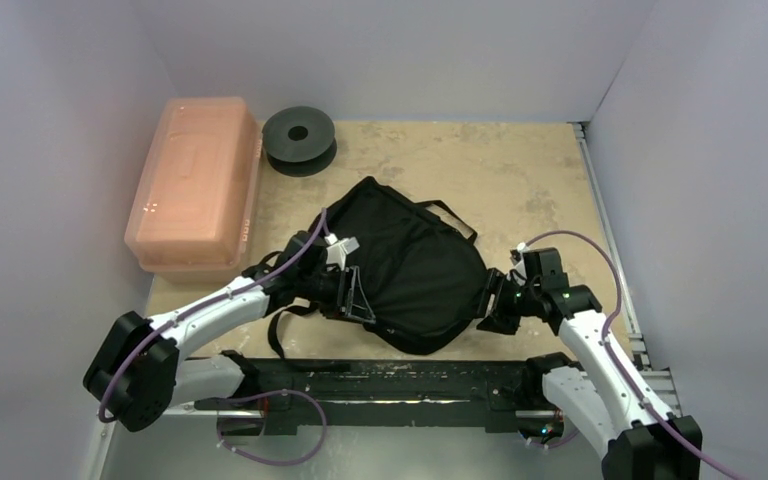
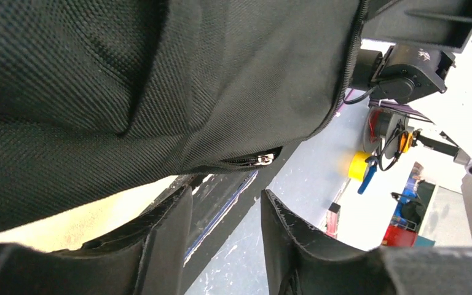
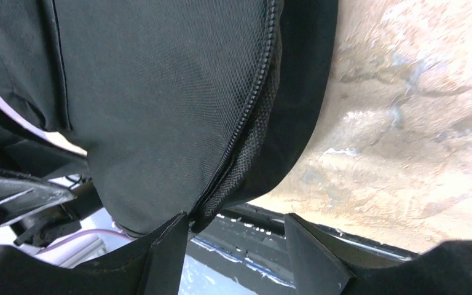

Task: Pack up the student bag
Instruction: Adjust the student bag at the center of the board.

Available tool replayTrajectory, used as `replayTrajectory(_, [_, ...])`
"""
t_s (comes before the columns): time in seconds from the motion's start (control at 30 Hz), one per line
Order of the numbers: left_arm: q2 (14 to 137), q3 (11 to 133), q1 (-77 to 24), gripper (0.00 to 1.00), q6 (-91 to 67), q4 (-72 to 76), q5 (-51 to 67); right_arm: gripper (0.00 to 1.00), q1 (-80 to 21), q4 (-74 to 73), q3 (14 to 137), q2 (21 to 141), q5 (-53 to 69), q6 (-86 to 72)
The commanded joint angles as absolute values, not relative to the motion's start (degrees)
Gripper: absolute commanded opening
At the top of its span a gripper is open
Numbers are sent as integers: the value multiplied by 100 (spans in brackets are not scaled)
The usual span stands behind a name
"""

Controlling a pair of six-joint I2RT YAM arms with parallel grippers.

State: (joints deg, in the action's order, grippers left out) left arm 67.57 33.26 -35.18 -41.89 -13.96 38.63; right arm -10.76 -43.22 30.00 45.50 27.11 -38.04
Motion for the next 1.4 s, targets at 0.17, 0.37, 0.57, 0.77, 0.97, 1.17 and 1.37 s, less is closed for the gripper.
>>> replayTrajectory(0.17, [7531, 3986, -4145, 51, -4076, -1089, 3877, 65, -1431, -3830, 2538, 4352, 3340, -4228])
replayTrajectory(0.37, [7958, 4766, -4644, 49, -3611, -1319, 3709, 66, -1497, -1692, 2082, 4740, 3625, -5586])
replayTrajectory(0.57, [8031, 5234, -4994, 50, -3382, -1177, 3910, 64, -1531, -1066, 2385, 4721, 3565, -6351])
replayTrajectory(0.77, [7954, 5383, -5092, 52, -3324, -1462, 3543, 24, -1537, -143, 1963, 4546, 3290, -7160])
replayTrajectory(0.97, [7136, 4845, -5072, 52, -3174, -1966, 2245, 0, -1536, 261, 2098, 4666, 3534, -7300])
replayTrajectory(1.17, [6898, 4482, -5012, 55, -3112, -2282, 1638, 0, -1528, 179, 2248, 4656, 3578, -7193])
replayTrajectory(1.37, [6770, 4280, -4906, 55, -3080, -1994, 1820, 54, -1829, -3265, 4332, 5583, 1520, -3667])
